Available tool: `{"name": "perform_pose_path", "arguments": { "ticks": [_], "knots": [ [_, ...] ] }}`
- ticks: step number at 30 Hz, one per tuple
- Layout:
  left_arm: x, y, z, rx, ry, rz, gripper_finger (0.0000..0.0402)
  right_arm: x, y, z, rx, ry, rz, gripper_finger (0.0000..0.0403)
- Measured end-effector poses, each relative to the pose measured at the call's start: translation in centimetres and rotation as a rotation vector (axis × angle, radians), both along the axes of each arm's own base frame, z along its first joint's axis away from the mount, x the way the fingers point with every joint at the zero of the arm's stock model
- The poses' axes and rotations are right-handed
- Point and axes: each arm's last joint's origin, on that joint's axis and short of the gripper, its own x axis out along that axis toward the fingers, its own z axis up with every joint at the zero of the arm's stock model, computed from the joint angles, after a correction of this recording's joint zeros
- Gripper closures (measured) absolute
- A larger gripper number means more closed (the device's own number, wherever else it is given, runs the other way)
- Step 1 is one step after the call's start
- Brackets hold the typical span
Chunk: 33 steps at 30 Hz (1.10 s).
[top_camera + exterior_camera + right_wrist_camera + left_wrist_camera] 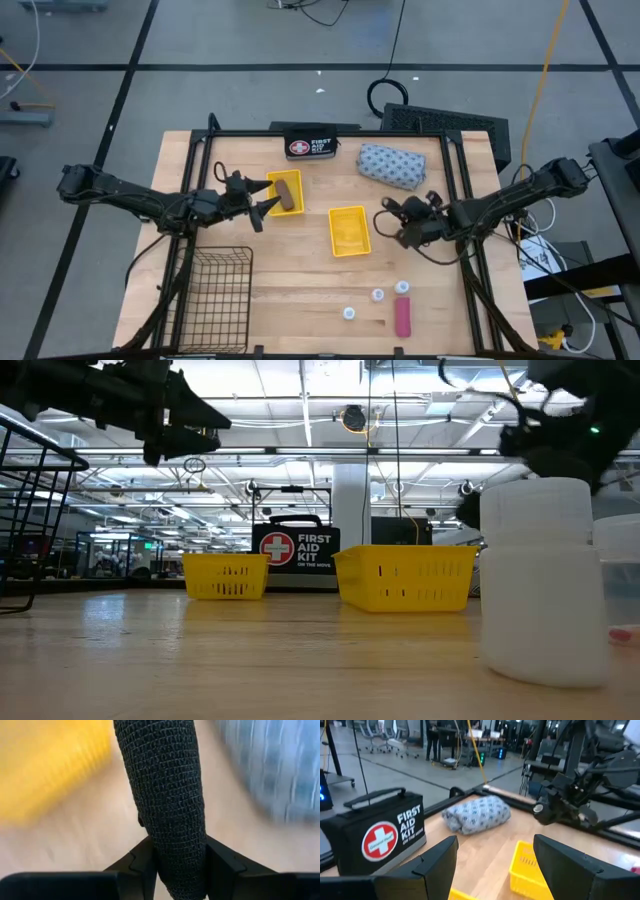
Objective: Pick & Place Medicine items
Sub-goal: Put the black bandage into the left yellow basket
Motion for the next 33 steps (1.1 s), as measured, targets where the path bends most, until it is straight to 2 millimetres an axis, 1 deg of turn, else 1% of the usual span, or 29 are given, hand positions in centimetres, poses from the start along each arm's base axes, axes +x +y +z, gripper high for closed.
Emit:
{"name": "perform_pose_path", "arguments": {
  "ticks": [4,7,10,14,19,22,26,30,33],
  "knots": [
    [0.0,0.0,0.5,0.023,-0.044,-0.001,0.0135,2.3,-0.3,1.4,-0.17,-0.182,0.069,0.029],
    [0.0,0.0,1.0,0.033,-0.085,-0.001,0.0135,4.3,-0.6,2.6,-0.254,-0.299,0.17,0.0292],
    [0.5,-0.1,1.1,0.053,-0.106,-0.017,0.0135,6.0,-1.0,3.8,-0.29,-0.427,0.277,0.0291],
    [1.6,-0.4,1.8,0.075,-0.152,-0.086,0.0135,7.7,-1.1,4.5,-0.286,-0.569,0.444,0.029],
    [4.7,-1.2,2.1,0.155,-0.083,-0.194,0.0135,9.1,-0.7,4.4,-0.277,-0.675,0.583,0.0292],
    [7.0,-1.6,2.6,0.21,-0.057,-0.243,0.0135,9.6,-0.6,4.2,-0.293,-0.699,0.587,0.029],
    [10.2,-2.2,3.2,0.241,-0.043,-0.296,0.0135,9.9,-0.6,4.0,-0.296,-0.714,0.584,0.0291],
    [13.0,-2.8,2.9,0.268,-0.022,-0.364,0.0135,9.9,-0.6,4.2,-0.299,-0.736,0.581,0.0292],
    [14.8,-3.0,2.8,0.282,-0.011,-0.366,0.0135,9.9,-0.6,4.3,-0.299,-0.74,0.582,0.029]
  ]
}}
